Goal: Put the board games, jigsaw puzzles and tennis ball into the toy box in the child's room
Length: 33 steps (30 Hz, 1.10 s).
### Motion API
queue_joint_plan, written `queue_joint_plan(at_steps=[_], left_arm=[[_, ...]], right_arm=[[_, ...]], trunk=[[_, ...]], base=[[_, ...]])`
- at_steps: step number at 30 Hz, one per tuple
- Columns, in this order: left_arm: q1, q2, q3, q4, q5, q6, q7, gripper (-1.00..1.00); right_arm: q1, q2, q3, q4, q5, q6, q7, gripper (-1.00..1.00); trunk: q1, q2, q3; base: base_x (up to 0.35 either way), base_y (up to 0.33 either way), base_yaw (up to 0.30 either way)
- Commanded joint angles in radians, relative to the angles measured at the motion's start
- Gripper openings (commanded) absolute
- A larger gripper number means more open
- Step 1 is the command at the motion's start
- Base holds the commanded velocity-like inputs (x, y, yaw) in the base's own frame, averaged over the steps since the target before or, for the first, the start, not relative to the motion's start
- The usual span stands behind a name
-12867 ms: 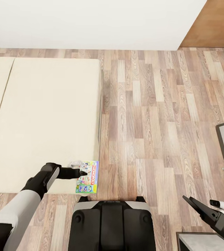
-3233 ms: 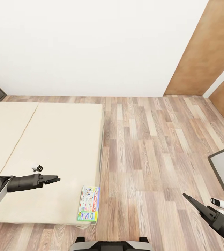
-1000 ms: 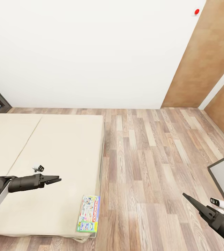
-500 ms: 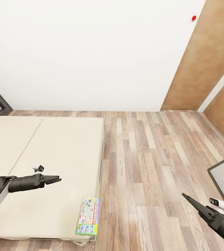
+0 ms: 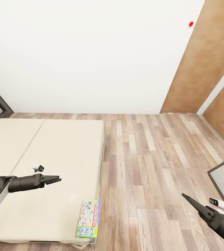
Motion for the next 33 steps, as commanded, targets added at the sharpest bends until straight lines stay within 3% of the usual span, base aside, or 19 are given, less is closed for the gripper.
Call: queue_joint_plan(at_steps=[1, 33], left_arm=[[-0.001, 0.001, -0.005, 0.000, 0.004, 0.011, -0.003, 1.00], [0.001, 0.002, -0.004, 0.000, 0.004, 0.011, -0.003, 1.00]], right_arm=[[0.000, 0.000, 0.001, -0.001, -0.006, 0.007, -0.002, 1.00], [0.000, 0.000, -0.003, -0.003, -0.007, 0.007, -0.001, 1.00]], trunk=[[0.001, -0.002, 0.000], [0.001, -0.002, 0.052]], base=[[0.000, 0.000, 0.000], [0.000, 0.000, 0.000]])
